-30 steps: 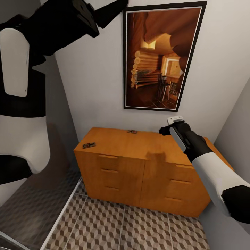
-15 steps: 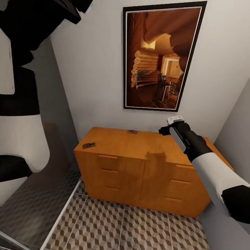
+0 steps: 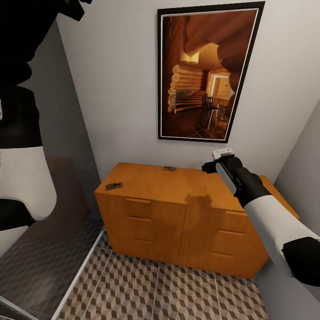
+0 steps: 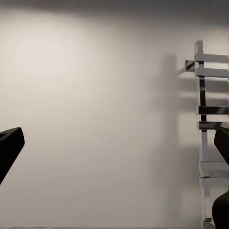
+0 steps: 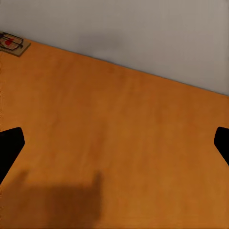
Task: Take the four mousetraps from the cabinet in the bathroom and place them on the bathroom floor. Make sure all four end up on the same floor surface, and ensure that at least two of them are either under or directly next to the same bathroom sink.
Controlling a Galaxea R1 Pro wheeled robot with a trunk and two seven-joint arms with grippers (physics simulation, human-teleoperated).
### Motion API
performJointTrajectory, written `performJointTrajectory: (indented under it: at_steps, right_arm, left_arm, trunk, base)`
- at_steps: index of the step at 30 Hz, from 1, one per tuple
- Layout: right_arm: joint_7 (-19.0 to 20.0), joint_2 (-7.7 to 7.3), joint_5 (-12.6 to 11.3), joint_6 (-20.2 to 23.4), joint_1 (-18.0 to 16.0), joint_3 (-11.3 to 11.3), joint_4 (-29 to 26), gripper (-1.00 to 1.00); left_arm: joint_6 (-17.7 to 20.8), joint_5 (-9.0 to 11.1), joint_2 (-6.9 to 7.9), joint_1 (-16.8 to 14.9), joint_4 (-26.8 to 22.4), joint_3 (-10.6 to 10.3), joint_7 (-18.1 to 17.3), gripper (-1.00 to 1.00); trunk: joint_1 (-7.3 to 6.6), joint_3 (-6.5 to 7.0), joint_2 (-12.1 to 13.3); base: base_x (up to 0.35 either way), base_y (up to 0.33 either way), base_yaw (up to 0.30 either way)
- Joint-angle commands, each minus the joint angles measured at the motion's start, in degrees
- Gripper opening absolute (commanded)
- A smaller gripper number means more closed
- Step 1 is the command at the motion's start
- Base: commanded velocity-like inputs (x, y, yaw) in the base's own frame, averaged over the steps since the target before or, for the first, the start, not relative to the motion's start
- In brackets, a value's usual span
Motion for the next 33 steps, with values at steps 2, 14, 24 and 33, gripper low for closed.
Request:
performJointTrajectory:
  at_steps: [2,14,24,33]
  right_arm:
    - [-0.54,-0.06,-0.6,0.16,-0.07,0.28,-0.06,1.0]
    - [-0.54,-0.02,-0.6,0.16,-0.07,0.28,-0.06,1.0]
    - [-0.54,-0.02,-0.6,0.16,-0.07,0.28,-0.06,1.0]
    - [-0.54,-0.02,-0.6,0.16,-0.07,0.28,-0.06,1.0]
  left_arm:
    - [0.15,0.01,0.06,-0.07,0.02,-0.5,-0.24,1.0]
    - [-0.22,-0.26,0.13,-0.07,-0.1,-1.78,-0.09,1.0]
    - [-0.17,-0.31,0.17,-0.07,-0.11,-1.64,-0.14,1.0]
    - [-0.17,-0.13,0.12,-0.07,-0.11,-1.91,-0.14,1.0]
  trunk:
    - [0.01,-0.08,-0.06]
    - [0.01,-0.08,-0.06]
    - [0.01,-0.08,-0.06]
    - [0.01,-0.08,-0.06]
  base:
    - [0.0,0.0,0.0]
    - [0.0,0.0,0.0]
    - [0.0,0.0,0.0]
    - [0.0,0.0,0.0]
